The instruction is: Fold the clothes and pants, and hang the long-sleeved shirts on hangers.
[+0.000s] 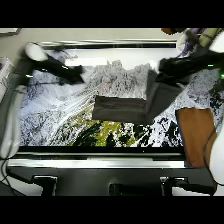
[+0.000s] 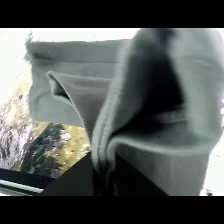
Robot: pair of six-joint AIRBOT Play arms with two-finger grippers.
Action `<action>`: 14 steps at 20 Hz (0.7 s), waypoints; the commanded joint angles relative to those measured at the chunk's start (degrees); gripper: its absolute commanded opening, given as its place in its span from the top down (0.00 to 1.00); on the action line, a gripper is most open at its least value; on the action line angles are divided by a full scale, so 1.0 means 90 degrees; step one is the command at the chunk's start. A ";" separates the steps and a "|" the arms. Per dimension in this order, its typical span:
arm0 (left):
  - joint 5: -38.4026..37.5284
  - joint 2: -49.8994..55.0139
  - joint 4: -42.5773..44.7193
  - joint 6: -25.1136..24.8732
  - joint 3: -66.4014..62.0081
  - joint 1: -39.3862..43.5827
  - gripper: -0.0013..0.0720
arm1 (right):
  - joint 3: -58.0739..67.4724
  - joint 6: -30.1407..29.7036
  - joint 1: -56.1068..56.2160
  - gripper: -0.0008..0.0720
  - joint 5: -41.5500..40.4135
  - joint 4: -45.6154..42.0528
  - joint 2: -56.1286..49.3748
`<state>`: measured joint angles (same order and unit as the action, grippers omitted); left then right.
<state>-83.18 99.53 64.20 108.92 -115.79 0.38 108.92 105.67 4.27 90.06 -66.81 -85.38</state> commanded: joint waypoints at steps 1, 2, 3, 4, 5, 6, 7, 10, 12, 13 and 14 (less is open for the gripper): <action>-0.0452 -0.0865 0.0393 -0.0010 0.0000 -0.1103 0.96 | 0.0005 0.0685 0.1190 0.95 -0.0527 -0.0464 -0.0447; -0.0471 -0.0976 0.0393 -0.0007 0.0000 -0.1316 0.96 | 0.0002 0.0826 0.1496 0.95 -0.0668 -0.0534 -0.0636; -0.0503 -0.1044 0.0393 -0.0007 0.0005 -0.1484 0.96 | 0.0005 0.0942 0.1749 0.95 -0.0843 -0.0556 -0.0823; -0.0556 -0.1090 0.0391 -0.0005 0.0017 -0.1625 0.96 | 0.0005 0.1090 0.1967 0.95 -0.1042 -0.0556 -0.1025; -0.0639 -0.1095 0.0389 -0.0005 0.0017 -0.1719 0.96 | 0.0005 0.1256 0.2159 0.95 -0.1239 -0.0549 -0.1222; -0.0687 -0.1093 0.0389 -0.0007 0.0027 -0.1778 0.96 | 0.0005 0.1336 0.2302 0.95 -0.1399 -0.0542 -0.1389; -0.0690 -0.1093 0.0389 -0.0005 0.0049 -0.1812 0.96 | 0.0005 0.1396 0.2409 0.95 -0.1532 -0.0508 -0.1559; -0.0690 -0.1086 0.0369 -0.0005 0.0107 -0.1812 0.96 | 0.0005 0.1605 0.2603 0.95 -0.1778 -0.0267 -0.1948; -0.0685 -0.1081 0.0369 0.0005 0.0160 -0.1804 0.96 | 0.0005 0.1700 0.2642 0.95 -0.1938 -0.0189 -0.2113; -0.0687 -0.1081 0.0374 0.0010 0.0194 -0.1804 0.96 | 0.0005 0.1736 0.2645 0.95 -0.2021 -0.0155 -0.2174; -0.0687 -0.1081 0.0372 0.0007 0.0219 -0.1804 0.96 | 0.0005 0.1744 0.2645 0.95 -0.2113 -0.0053 -0.2232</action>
<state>-89.19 89.89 67.48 108.88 -114.41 -15.55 108.90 119.79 27.22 74.11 -69.19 -103.28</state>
